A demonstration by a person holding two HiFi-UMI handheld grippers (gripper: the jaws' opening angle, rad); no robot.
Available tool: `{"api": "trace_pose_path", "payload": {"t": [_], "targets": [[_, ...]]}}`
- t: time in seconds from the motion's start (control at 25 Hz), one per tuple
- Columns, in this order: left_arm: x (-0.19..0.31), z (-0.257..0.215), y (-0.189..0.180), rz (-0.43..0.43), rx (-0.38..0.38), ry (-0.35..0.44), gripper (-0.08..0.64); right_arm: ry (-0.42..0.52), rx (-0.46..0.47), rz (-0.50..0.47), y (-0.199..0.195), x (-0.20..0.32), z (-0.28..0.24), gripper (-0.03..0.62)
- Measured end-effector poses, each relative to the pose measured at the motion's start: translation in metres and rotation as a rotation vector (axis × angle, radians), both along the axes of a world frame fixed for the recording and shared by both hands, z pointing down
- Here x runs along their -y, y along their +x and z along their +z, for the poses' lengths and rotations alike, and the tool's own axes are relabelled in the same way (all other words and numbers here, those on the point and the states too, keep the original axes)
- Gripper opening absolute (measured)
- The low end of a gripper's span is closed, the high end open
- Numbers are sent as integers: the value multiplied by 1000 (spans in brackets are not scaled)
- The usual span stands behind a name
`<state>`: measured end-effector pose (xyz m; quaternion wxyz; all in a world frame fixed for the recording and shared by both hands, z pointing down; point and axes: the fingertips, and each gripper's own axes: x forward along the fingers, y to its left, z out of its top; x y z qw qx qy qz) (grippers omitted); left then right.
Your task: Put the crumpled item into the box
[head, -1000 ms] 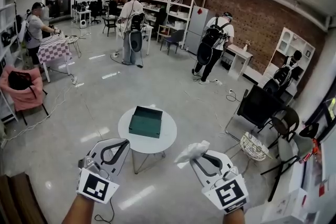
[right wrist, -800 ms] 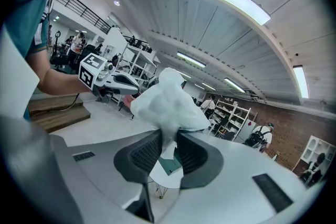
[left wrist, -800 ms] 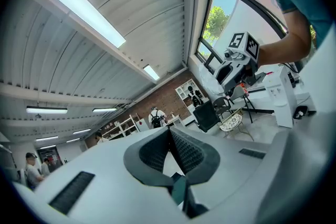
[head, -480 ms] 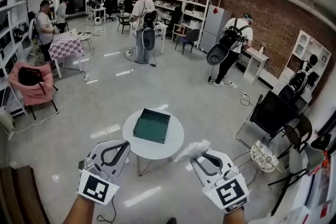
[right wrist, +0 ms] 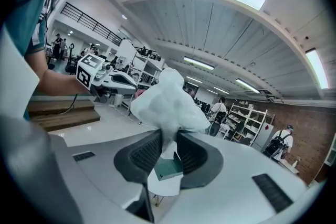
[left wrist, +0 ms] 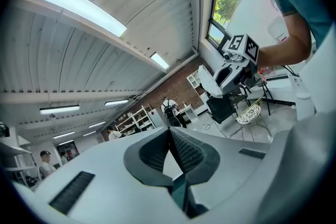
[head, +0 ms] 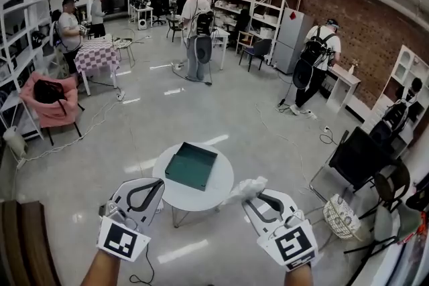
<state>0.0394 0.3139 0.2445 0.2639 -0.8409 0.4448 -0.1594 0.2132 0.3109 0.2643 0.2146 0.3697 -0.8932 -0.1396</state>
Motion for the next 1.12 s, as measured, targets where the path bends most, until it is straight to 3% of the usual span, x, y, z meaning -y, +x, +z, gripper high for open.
{"api": "trace_pose_path", "payload": {"t": [0.28,0.6,1.12], "targets": [[35,13,36,6,-5,-5,18,-8,10,7,37,34,14,103],[114,24,49,85,-25,4,18,-27,2,83,49,91,28,103],[276,7,-9,228,-47,-2,18,-35,3,221,-16,226,12,103]]}}
